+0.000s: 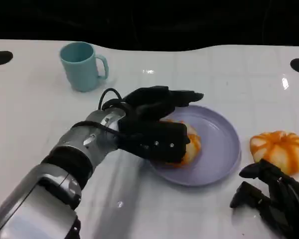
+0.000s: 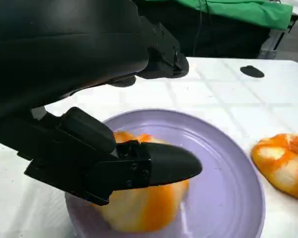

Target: Grasp the bread from the table and place it into the plate.

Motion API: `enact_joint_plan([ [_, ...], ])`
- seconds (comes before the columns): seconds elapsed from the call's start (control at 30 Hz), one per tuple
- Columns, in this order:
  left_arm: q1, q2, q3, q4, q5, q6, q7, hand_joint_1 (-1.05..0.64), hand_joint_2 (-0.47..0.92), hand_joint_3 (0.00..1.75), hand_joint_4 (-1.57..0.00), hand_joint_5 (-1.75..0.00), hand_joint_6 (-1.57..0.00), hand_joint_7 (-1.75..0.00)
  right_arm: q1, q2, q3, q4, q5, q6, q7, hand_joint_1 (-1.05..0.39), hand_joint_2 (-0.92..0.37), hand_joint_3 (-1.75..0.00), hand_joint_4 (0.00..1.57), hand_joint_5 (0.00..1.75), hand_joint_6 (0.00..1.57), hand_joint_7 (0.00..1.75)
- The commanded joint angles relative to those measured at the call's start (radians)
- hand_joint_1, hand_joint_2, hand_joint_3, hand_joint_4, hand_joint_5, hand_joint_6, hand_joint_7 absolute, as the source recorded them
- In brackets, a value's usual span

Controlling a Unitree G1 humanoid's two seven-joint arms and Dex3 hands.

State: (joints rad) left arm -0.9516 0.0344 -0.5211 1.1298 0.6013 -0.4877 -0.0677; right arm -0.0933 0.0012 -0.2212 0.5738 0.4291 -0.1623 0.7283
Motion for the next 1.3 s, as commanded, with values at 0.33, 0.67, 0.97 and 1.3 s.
enact_joint_plan([
  [0.33,0.096,0.095,0.115,-0.127,-0.155,-0.081,-0.118,-0.92,0.92,0.69,-0.08,-0.29,-0.23,-0.04,0.012,-0.014,-0.005,0.0,0.003,0.008,-0.008,-0.51,-0.92,-0.23,0.66,1.5,0.6,1.19],
  [0.67,0.38,0.066,0.378,-0.357,-0.668,-0.068,-0.451,-0.82,0.92,0.58,-0.12,-0.38,-0.24,-0.03,0.015,-0.011,-0.007,-0.009,0.011,0.017,-0.007,-0.52,-0.92,-0.22,0.67,1.48,0.61,1.18],
  [0.97,0.538,0.025,0.488,-0.581,-0.94,0.157,-0.606,-0.82,0.92,0.49,-0.29,-0.41,-0.34,-0.04,0.018,-0.011,-0.007,-0.016,0.01,0.022,-0.007,-0.52,-0.92,-0.22,0.67,1.47,0.6,1.17],
  [1.3,0.819,-0.072,0.634,-0.97,-1.363,0.711,-0.523,-0.64,0.92,0.45,-0.59,-1.32,-0.74,-0.43,0.034,-0.007,0.002,-0.057,0.004,0.052,-0.045,-0.54,-0.92,-0.2,0.69,1.48,0.62,1.17],
])
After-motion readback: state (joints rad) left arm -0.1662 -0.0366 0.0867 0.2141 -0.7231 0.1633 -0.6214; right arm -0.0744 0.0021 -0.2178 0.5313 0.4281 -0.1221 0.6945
